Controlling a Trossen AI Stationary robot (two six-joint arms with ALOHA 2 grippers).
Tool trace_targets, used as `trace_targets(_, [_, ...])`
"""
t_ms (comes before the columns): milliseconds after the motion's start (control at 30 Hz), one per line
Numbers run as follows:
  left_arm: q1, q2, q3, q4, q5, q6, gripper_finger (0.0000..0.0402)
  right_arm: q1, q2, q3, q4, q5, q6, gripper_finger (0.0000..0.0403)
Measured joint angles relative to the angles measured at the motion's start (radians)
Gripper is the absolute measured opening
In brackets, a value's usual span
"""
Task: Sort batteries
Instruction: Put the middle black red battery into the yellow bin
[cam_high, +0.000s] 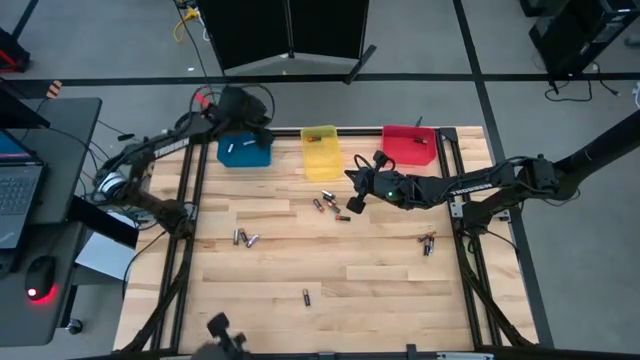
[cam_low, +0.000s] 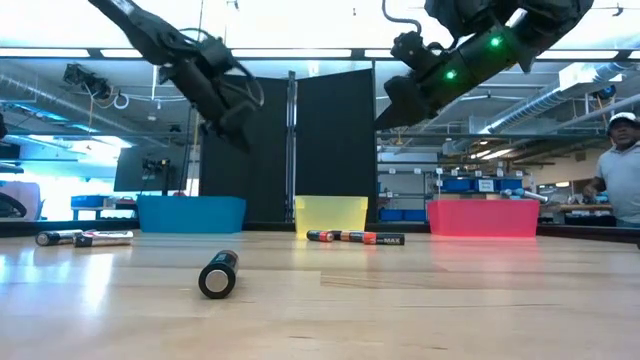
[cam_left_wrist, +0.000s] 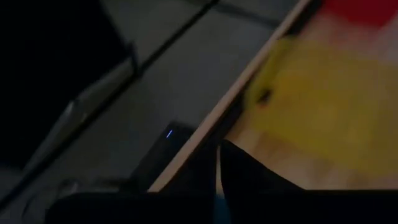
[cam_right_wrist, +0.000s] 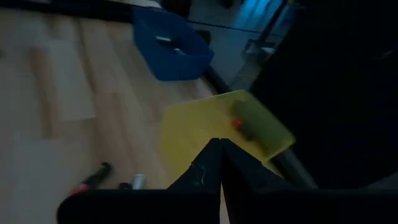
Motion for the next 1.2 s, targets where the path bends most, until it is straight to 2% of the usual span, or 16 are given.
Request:
trace_targets(233, [-0.152, -0.117, -0.218, 0.300, 0.037, -0.041, 0.0011, -0.033, 0.000, -0.074, 0.081, -0.170, 0.103, 0.0012])
trace_targets(467, [-0.281, -0.136, -0.421, 0.640, 0.071, -0.155, 0.0013, -0.018, 0.000, -0.086, 0.075, -0.195, 0.158, 0.0014])
trace_targets(600, [-0.342, -0.136, -0.505, 0.775, 0.071, -0.155, 0.0013, -0.010, 0.000, -0.086, 0.047, -0.264, 0.186, 0.0016])
trace_targets(733, [-0.384, -0.136, -0.558, 0.857, 0.072, -0.155, 0.0013, -0.001, 0.000, -0.087, -0.005, -0.380, 0.233, 0.0022])
trace_targets(833, [-0.401, -0.136, -0.567, 0.876, 0.072, -0.155, 0.0013, 0.017, 0.000, -0.087, -0.048, -0.421, 0.278, 0.0035])
trace_targets(1067, [-0.426, -0.136, -0.567, 0.876, 0.071, -0.155, 0.0013, 0.088, 0.019, -0.087, -0.113, -0.418, 0.299, 0.0094])
trace_targets(1200, [-0.428, -0.136, -0.567, 0.875, 0.071, -0.155, 0.0013, 0.108, 0.098, -0.087, -0.098, -0.412, 0.311, 0.0136])
